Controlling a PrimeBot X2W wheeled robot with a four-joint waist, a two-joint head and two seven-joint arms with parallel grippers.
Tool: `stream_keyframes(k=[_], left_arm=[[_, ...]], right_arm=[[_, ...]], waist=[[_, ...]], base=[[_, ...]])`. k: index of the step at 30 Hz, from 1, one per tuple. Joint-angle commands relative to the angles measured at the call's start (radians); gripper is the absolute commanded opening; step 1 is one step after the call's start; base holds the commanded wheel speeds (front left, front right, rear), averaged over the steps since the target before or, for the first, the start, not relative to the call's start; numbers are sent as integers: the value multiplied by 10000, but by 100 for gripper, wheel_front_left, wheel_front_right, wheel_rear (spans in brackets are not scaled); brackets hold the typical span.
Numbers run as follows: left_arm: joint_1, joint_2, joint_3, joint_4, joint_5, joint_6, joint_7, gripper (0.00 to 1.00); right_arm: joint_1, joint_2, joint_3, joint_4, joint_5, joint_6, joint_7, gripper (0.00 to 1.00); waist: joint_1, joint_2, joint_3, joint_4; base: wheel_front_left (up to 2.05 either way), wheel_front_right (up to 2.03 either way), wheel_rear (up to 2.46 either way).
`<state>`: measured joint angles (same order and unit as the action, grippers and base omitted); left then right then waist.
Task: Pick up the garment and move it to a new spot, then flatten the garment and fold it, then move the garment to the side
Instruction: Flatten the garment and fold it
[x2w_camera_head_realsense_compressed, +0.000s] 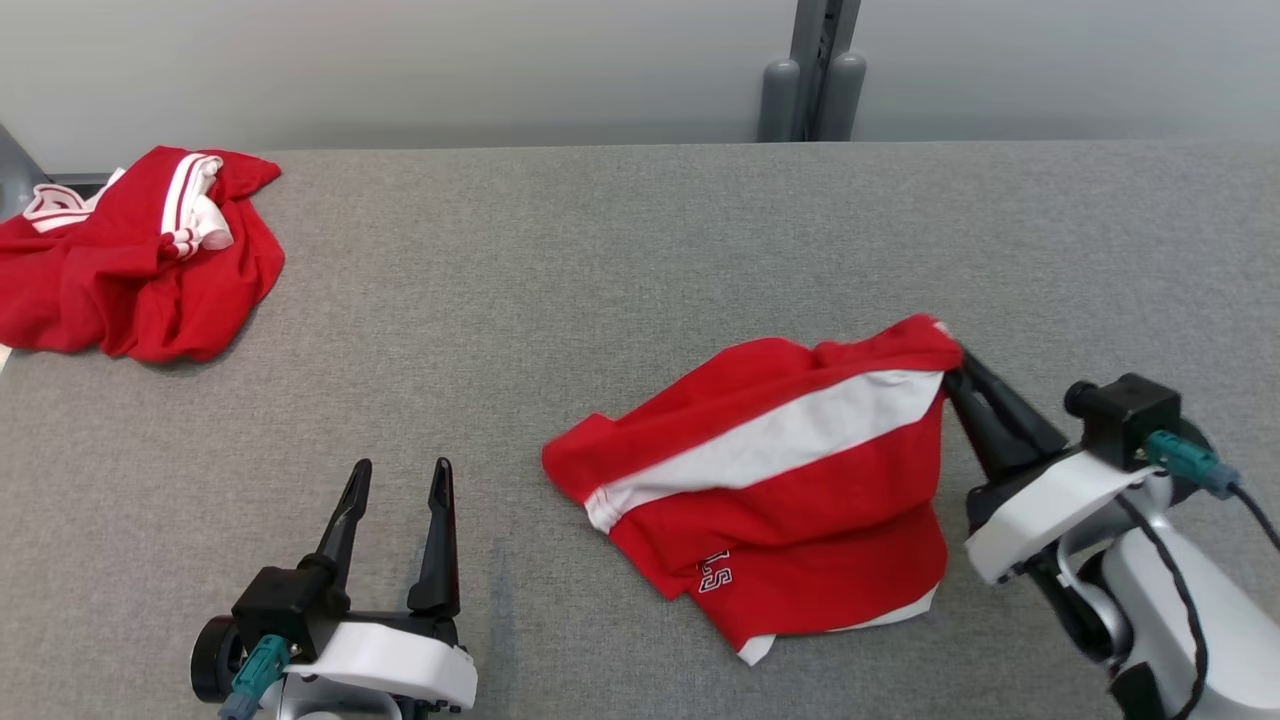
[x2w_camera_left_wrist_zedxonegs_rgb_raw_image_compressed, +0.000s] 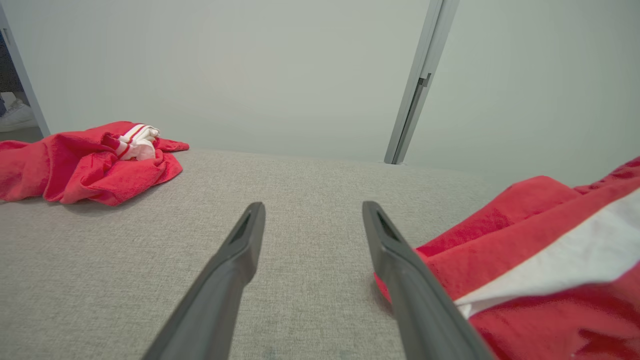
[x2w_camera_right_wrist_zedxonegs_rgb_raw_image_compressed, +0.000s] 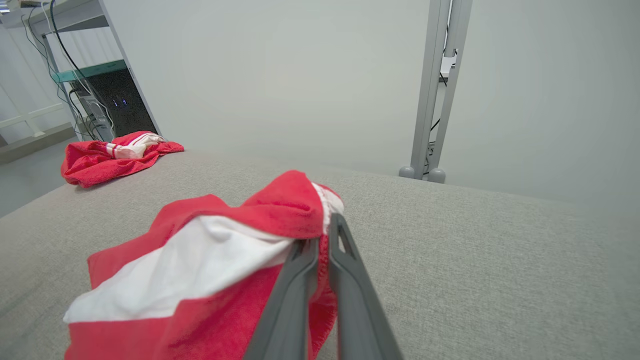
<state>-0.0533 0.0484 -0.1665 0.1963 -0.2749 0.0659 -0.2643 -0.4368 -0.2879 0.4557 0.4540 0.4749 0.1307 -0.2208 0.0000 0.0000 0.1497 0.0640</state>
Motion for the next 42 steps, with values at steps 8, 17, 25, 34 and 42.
stream_keyframes(k=[8, 17, 25, 34, 42], left_arm=[[91, 38, 2, -106, -116, 92, -1, 100], [-67, 38, -32, -161, -131, 84, -3, 100], [-80, 38, -22, -55, -65, 1, -1, 100], [60, 36, -86, 63, -76, -5, -1, 100], [216, 38, -97, 78, -69, -20, -2, 100]], right_arm=[[1232, -525, -1641, -1997, -2698, 1, 1608, 0], [3673, 439, -3425, -2815, -4322, 0, 2234, 0], [4195, 997, -4134, -2150, -4893, -1, 1746, 0], [3928, 1570, -4719, -1118, -5329, -1, 684, 100], [3873, 1703, -4952, -556, -5320, -1, 204, 100]], waist=[[0, 0, 25, -242], [0, 0, 238, -298], [0, 0, 191, -381], [0, 0, -26, -463], [0, 0, -217, -661]], base=[[0, 0, 0], [0, 0, 0], [0, 0, 0], [0, 0, 0], [0, 0, 0]])
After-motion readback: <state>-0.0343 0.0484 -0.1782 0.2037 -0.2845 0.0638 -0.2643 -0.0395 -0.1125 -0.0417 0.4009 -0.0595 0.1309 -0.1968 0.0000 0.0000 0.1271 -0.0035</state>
